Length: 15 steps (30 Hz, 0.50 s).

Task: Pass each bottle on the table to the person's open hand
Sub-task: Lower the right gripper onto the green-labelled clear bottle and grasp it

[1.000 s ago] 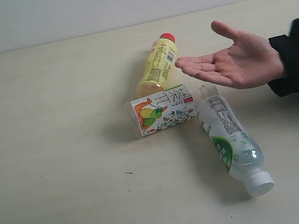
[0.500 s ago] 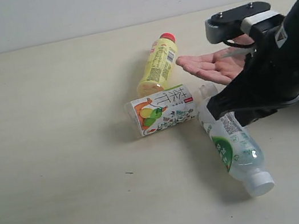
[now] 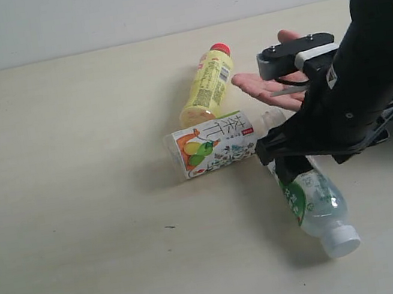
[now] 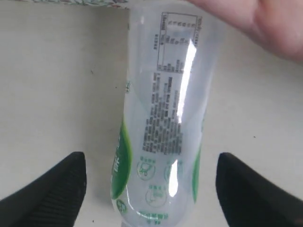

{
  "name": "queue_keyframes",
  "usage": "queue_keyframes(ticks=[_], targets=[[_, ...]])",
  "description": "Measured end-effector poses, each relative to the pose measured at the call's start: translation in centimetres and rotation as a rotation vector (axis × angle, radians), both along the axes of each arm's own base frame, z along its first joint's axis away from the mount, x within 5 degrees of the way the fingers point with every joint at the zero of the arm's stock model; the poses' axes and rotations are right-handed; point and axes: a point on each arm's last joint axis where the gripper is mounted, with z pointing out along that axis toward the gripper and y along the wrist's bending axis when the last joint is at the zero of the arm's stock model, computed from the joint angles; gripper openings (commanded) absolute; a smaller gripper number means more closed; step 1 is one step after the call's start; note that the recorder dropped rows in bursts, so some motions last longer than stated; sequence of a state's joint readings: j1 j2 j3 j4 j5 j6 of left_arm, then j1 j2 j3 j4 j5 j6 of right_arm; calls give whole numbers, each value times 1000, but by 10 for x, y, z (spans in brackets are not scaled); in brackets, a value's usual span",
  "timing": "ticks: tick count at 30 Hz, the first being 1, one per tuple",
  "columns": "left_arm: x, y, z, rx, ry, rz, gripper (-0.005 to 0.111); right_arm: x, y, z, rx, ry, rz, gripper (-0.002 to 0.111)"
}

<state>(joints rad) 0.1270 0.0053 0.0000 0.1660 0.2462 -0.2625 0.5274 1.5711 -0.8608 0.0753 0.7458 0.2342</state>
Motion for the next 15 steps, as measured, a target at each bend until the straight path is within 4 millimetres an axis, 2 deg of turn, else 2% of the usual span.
queue_keyframes(ticks=[6,10,13,15], targets=[[0,0,0,0,0,0,0,12,6,-31,-18,28,-26,73],[0,0,0,0,0,0,0,15,8,-45,-35,53,-31,72],[0,0,0,0,0,0,0,16,7,-53,-53,72,-48,66],[0,0,0,0,0,0,0,16,7,-56,-62,78,-59,56]])
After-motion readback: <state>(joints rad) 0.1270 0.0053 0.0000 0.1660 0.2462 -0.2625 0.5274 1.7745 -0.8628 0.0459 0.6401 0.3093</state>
